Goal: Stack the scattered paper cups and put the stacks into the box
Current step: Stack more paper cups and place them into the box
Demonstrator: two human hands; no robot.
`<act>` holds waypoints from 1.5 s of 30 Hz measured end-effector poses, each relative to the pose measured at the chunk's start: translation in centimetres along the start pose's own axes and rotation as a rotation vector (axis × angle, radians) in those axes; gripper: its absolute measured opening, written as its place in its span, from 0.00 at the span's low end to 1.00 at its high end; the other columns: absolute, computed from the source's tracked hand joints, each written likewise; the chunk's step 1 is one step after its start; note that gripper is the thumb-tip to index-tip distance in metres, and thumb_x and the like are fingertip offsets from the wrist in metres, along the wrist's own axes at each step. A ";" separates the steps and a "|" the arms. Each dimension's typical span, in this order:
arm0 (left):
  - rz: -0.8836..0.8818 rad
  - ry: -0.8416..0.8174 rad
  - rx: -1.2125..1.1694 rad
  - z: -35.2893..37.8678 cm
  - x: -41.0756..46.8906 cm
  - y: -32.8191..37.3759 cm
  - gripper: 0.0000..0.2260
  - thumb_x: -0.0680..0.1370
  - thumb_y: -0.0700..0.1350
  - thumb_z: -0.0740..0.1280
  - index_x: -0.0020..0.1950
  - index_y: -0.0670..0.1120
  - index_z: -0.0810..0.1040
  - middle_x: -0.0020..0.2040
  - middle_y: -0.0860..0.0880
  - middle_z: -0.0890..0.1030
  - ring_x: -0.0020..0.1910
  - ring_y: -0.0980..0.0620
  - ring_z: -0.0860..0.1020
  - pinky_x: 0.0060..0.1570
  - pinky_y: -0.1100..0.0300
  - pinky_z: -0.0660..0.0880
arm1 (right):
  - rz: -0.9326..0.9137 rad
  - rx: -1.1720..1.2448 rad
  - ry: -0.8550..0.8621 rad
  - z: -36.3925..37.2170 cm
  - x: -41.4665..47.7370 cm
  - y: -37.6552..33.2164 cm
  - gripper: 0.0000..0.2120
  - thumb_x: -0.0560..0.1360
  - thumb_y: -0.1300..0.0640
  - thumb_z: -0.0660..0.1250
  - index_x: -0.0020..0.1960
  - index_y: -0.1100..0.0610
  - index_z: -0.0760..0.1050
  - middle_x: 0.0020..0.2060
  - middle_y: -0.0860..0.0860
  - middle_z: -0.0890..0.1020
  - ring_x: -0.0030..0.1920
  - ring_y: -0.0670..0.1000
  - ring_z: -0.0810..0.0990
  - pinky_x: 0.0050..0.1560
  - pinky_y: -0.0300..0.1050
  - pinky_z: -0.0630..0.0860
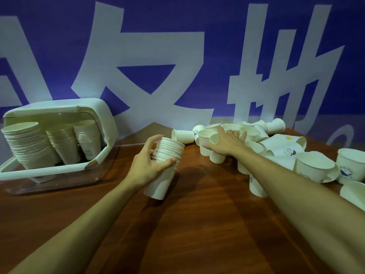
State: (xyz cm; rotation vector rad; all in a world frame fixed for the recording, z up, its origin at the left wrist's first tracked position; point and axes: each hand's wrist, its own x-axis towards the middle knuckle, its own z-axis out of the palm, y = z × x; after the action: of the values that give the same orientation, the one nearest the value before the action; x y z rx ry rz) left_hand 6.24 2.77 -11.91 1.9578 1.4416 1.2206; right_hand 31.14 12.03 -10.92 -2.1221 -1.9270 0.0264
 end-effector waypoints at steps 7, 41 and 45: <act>0.020 -0.040 -0.005 -0.7 0.4 0.0 0.32 0.71 0.50 0.74 0.70 0.58 0.61 0.58 0.54 0.70 0.48 0.64 0.72 0.37 0.70 0.72 | -0.092 0.118 0.209 -0.9 -0.3 -2.0 0.29 0.72 0.34 0.62 0.66 0.51 0.70 0.61 0.53 0.76 0.59 0.56 0.73 0.57 0.54 0.65; -0.045 0.055 -0.004 0.0 4.2 -2.9 0.31 0.69 0.44 0.75 0.69 0.46 0.66 0.48 0.60 0.72 0.45 0.63 0.74 0.39 0.70 0.68 | -0.108 0.019 0.065 2.3 5.2 -2.8 0.28 0.78 0.37 0.54 0.74 0.49 0.62 0.71 0.59 0.63 0.70 0.62 0.60 0.67 0.58 0.62; -0.043 0.034 0.005 0.3 5.1 -3.2 0.31 0.70 0.45 0.75 0.70 0.45 0.66 0.48 0.60 0.73 0.46 0.62 0.74 0.41 0.68 0.71 | -0.172 0.045 0.052 3.7 6.2 -2.7 0.21 0.77 0.45 0.58 0.69 0.48 0.68 0.70 0.57 0.61 0.69 0.65 0.61 0.65 0.57 0.63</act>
State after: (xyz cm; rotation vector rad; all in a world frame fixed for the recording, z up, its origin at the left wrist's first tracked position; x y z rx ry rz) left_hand 5.15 8.66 -12.44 1.9077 1.4972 1.2387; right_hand 28.48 19.05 -12.88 -1.9034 -2.0514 -0.0192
